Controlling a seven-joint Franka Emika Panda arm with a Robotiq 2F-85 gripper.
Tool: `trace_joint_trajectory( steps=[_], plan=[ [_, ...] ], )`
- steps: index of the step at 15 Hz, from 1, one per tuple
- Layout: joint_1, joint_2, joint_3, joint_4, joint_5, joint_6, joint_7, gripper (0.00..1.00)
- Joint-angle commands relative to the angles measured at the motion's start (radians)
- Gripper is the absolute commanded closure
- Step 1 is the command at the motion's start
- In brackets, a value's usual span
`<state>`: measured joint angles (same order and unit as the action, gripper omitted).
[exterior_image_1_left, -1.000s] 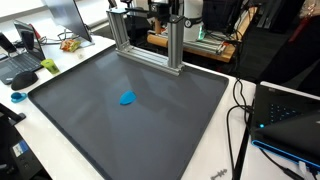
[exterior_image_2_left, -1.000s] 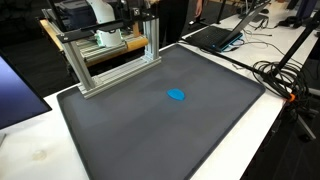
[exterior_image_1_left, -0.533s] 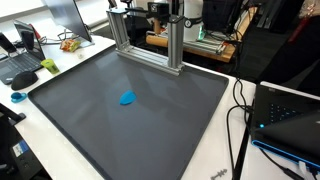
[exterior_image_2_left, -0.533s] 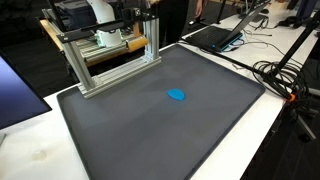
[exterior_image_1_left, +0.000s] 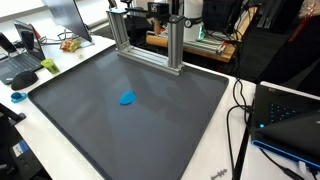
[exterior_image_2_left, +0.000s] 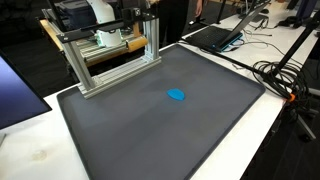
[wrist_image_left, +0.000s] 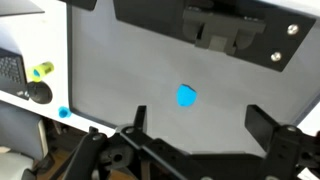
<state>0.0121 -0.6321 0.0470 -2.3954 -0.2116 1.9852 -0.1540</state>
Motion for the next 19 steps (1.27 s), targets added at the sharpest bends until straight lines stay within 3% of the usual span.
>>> trace_joint_trajectory(
  steps=[1, 4, 6, 12, 13, 14, 19],
  plan=[
    [0.03, 0.132, -0.003, 0.149, -0.041, 0.087, -0.061, 0.0],
    [0.033, 0.234, -0.002, 0.262, -0.018, 0.15, -0.051, 0.0],
    [0.019, 0.318, 0.007, 0.36, -0.013, 0.114, -0.01, 0.0],
    [0.015, 0.523, 0.018, 0.658, -0.01, -0.258, 0.093, 0.0],
    [0.014, 0.52, 0.021, 0.669, -0.039, -0.26, 0.141, 0.0],
    [0.023, 0.48, 0.007, 0.58, -0.016, -0.183, 0.083, 0.0],
    [0.022, 0.511, 0.008, 0.648, -0.019, -0.233, 0.122, 0.0]
  ],
)
